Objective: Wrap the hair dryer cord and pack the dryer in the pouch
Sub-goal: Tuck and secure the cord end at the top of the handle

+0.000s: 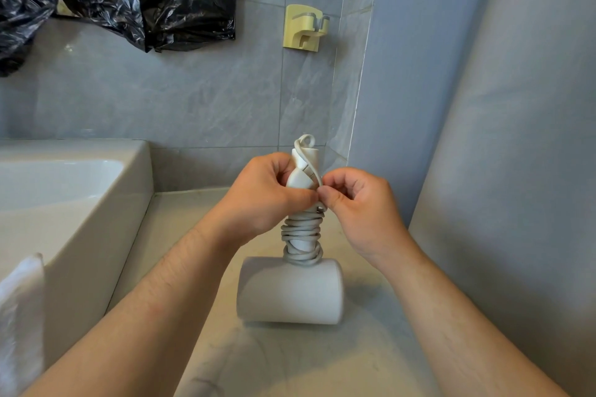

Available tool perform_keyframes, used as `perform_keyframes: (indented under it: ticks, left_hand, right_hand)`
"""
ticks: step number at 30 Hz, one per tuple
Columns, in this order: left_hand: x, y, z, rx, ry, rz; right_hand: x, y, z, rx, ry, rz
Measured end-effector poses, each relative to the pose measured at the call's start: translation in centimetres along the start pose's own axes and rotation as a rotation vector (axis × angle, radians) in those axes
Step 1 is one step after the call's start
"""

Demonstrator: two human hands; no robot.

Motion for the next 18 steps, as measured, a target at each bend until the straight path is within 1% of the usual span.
perform_keyframes:
  ticks: [4,8,11,14,16,18]
  left_hand:
    - [0.19,0.07,0.03,0.005,-0.040,0.051]
    - [0.03,-0.05,0.32,-0.005,-0.056,0.035]
    - [0.26,-0.27,0.18,0.036,-0.106,0.117]
    - [0.63,-0.19,0.14,0.044,-0.127,0.089]
    - [0.54,-0.21,0.05,0.031,-0.121,0.070]
    - [0.46,-0.22,-0.13,0.026,-0.108,0.079]
  right_hand:
    - [-0.38,-0.15,0.00,0.017,-0.005,-0.039]
    - [-0.12,-0.16,-0.02,0.052,-0.056,-0.051]
    - [0.13,-0.16,0.09,0.092,-0.077,-0.081]
    - [-0.02,-0.28,0.25,0.090,-0.032,-0.122]
    - [-0.04,-0.22,0.31,0.068,0.007,-0.116]
    - [-0.09,-0.16,0.37,0.019,0.124,-0.098]
Point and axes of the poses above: each hand's wrist, its own y-axis towards the middle knuckle, its own x-axis out of the back of the hand, z = x × y, the point moved 4 cm from there along y, towards the middle knuckle, and after that the axes turned 1 degree about -y, right-handed, at the moved point
